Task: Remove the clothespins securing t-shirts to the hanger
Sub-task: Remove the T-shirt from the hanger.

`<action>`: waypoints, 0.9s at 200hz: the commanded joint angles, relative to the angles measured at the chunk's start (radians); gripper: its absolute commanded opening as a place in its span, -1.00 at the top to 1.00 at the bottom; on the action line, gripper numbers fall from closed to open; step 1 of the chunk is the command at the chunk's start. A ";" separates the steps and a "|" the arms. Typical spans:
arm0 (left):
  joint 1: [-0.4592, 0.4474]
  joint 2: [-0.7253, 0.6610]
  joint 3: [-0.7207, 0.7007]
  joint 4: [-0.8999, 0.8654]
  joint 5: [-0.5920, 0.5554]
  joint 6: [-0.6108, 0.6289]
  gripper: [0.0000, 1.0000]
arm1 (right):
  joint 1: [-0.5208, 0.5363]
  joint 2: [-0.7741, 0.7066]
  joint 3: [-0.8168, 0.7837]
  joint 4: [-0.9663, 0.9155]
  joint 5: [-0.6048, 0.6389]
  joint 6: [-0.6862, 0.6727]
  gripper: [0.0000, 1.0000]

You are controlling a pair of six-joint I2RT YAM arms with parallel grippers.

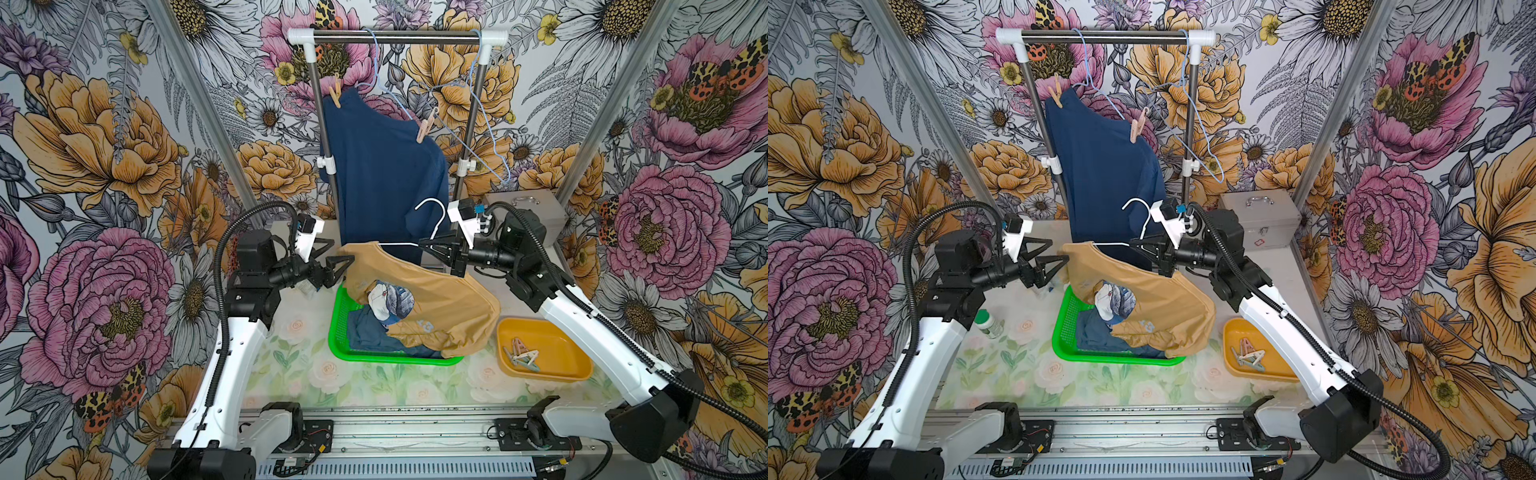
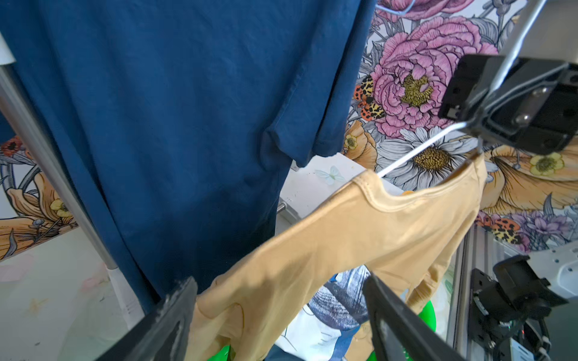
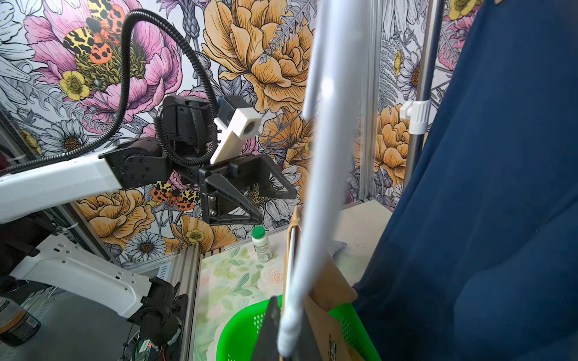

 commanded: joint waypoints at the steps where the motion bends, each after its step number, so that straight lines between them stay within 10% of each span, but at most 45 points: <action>1: 0.007 0.034 -0.035 -0.011 0.104 0.106 -0.68 | -0.016 -0.058 -0.019 0.023 -0.077 -0.037 1.00; 52: -0.066 0.090 -0.041 -0.011 0.066 0.221 -0.51 | -0.039 -0.087 -0.043 0.023 -0.110 -0.051 1.00; 98: -0.100 0.094 -0.017 -0.011 0.002 0.214 0.53 | -0.068 -0.108 -0.073 0.025 -0.086 -0.075 1.00; 138: -0.081 0.101 0.004 -0.011 -0.008 0.136 1.00 | -0.102 -0.154 -0.120 0.025 -0.069 -0.130 1.00; 180: -0.044 0.110 -0.002 0.076 -0.033 -0.026 1.00 | -0.156 -0.212 -0.177 0.026 -0.095 -0.154 1.00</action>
